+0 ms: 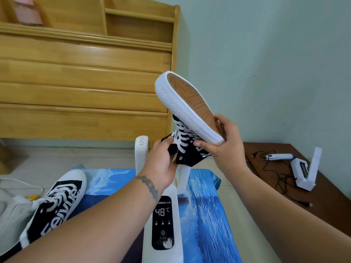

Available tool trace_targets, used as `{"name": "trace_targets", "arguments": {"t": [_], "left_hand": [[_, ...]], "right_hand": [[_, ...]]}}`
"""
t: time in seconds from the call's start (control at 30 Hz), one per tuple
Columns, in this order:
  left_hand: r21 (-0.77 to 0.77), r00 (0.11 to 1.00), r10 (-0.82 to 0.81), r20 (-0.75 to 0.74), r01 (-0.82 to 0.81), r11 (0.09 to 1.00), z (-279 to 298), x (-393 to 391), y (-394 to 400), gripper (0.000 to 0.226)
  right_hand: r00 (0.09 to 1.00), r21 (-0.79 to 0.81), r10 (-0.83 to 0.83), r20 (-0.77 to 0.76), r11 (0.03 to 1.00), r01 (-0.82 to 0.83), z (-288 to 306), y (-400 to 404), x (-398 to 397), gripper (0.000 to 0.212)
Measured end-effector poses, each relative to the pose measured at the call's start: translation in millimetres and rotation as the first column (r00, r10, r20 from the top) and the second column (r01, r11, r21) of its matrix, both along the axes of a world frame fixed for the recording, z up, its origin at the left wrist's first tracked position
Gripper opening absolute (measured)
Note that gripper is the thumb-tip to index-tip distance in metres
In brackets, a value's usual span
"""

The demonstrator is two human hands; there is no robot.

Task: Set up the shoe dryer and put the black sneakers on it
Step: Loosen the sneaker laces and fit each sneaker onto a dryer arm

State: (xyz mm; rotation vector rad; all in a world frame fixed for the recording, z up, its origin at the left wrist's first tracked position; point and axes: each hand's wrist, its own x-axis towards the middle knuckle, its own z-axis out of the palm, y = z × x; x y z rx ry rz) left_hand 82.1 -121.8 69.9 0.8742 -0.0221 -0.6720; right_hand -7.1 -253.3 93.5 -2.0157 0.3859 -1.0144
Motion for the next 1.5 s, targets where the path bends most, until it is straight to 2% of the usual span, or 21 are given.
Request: {"name": "trace_targets", "arguments": {"t": [0.13, 0.23, 0.43, 0.53, 0.8, 1.13, 1.3, 1.5], "left_hand": [[0.002, 0.997, 0.036, -0.070, -0.036, 0.999, -7, -3, 0, 0.031], [0.016, 0.992, 0.049, -0.112, -0.047, 0.999, -14, -3, -1, 0.033], [0.089, 0.991, 0.093, -0.097, -0.084, 0.992, -19, 0, -3, 0.021], [0.153, 0.991, 0.108, -0.081, -0.095, 0.984, -22, 1, -3, 0.011], [0.261, 0.989, 0.117, -0.090, -0.090, 0.961, -34, 1, -2, 0.004], [0.384, 0.992, 0.104, -0.067, -0.070, 0.921, -44, 1, 3, 0.016], [0.455, 0.994, 0.087, -0.060, -0.050, 0.889, -48, -4, 5, 0.027], [0.481, 0.984, 0.103, -0.146, -0.020, 0.877, -41, -15, 16, 0.025]], "right_hand": [[0.998, -0.036, 0.030, -0.055, 0.999, -0.032, -5, 0, 1, 0.092], [0.996, -0.032, 0.028, -0.085, 0.999, -0.031, -9, 1, 1, 0.096], [0.989, 0.042, 0.030, -0.144, 0.999, -0.024, -15, -2, 4, 0.105], [0.986, 0.075, 0.036, -0.165, 0.997, -0.024, -19, -3, 5, 0.104], [0.975, 0.124, 0.047, -0.219, 0.992, -0.020, -38, -3, 5, 0.100], [0.958, 0.065, -0.018, -0.286, 0.997, 0.038, -56, 1, 5, 0.099], [0.944, 0.109, 0.002, -0.331, 0.993, 0.036, -57, 1, 0, 0.096], [0.946, 0.104, 0.016, -0.323, 0.994, 0.018, -52, 3, -6, 0.099]]}}
